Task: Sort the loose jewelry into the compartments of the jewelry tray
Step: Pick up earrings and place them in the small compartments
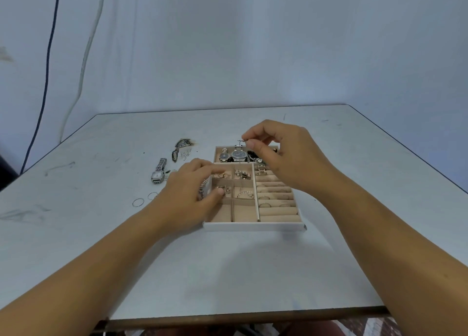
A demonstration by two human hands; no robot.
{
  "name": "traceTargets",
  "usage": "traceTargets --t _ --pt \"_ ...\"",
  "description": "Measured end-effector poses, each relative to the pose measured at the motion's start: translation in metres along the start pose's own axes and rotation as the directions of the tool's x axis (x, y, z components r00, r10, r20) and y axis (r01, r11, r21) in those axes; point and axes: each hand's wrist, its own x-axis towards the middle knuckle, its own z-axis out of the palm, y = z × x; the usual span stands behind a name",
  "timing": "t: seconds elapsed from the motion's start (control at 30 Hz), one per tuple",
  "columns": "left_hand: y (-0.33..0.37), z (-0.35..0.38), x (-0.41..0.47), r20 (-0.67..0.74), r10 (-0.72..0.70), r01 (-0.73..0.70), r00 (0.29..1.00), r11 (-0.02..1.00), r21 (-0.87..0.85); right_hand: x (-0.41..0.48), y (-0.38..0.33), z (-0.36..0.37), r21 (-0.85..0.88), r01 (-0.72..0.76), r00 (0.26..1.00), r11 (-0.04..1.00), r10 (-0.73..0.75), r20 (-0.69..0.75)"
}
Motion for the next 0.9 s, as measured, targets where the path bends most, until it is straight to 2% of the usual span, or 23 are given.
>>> traceTargets --t 0.63,0.9 --pt "-0.009 0.006 -0.008 0.007 0.03 -0.03 1.0 0.999 -0.029 -0.014 0.023 0.025 -0.265 -0.07 0.959 0.962 0.138 0.249" --pt "-0.007 0.004 -0.007 0.012 0.021 -0.021 1.0 0.999 -0.03 -0.014 0.029 0.034 -0.359 0.053 0.935 0.932 0.08 0.344"
